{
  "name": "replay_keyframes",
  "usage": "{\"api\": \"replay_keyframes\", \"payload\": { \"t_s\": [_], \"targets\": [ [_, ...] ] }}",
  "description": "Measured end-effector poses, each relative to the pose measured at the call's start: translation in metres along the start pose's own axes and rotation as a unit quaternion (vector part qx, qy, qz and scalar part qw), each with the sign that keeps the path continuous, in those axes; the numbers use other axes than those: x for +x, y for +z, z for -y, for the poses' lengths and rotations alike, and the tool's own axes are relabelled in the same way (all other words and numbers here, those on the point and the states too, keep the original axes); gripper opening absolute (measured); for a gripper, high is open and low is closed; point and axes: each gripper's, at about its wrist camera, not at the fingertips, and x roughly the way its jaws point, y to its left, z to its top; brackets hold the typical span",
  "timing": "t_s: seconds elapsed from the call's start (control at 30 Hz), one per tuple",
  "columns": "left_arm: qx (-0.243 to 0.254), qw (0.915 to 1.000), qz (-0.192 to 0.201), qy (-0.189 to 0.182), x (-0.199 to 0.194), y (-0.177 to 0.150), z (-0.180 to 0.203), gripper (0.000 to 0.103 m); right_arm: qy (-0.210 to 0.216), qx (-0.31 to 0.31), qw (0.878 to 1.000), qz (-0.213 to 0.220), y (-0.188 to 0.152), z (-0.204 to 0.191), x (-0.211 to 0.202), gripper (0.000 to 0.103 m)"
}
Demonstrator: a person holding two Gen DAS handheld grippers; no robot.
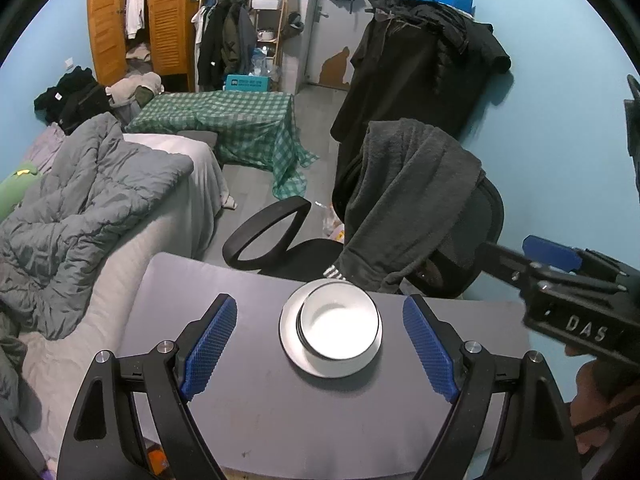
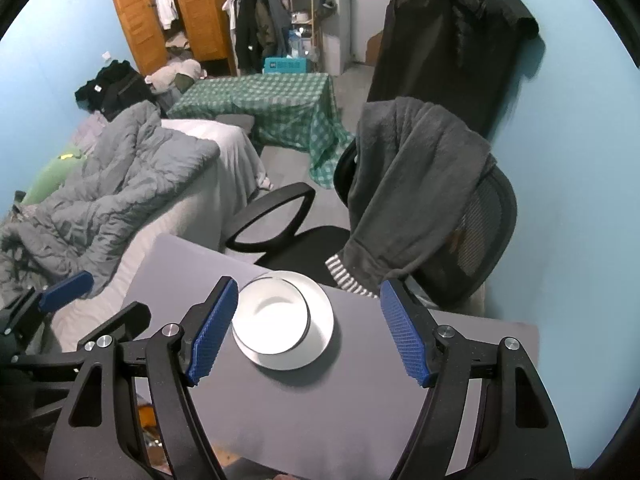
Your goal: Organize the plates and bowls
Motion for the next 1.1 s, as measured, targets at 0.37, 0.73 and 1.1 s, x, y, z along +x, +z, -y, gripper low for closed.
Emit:
{"api": "replay_keyframes", "payload": {
  "t_s": [0.37, 0.73, 1.1],
  "targets": [
    [0.000, 1.0000, 0.001, 0.008, -0.019, -0.014, -0.002, 0.086, -0.012, 0.025, 1.000, 0.003, -0.016, 0.002, -0.020, 0.073],
    [-0.006, 1.0000, -0.004, -0.003, -0.025, -0.018, -0.004, 0.086, -0.013, 0.042, 0.999, -0.004, -0.025, 0.006, -0.025, 0.073],
    [-0.009, 0.9999, -0.003, -0.007, -0.029, -0.019, -0.007, 0.086, -0.013, 0.050, 0.999, 0.002, -0.027, 0.008, -0.031, 0.073]
  ]
}}
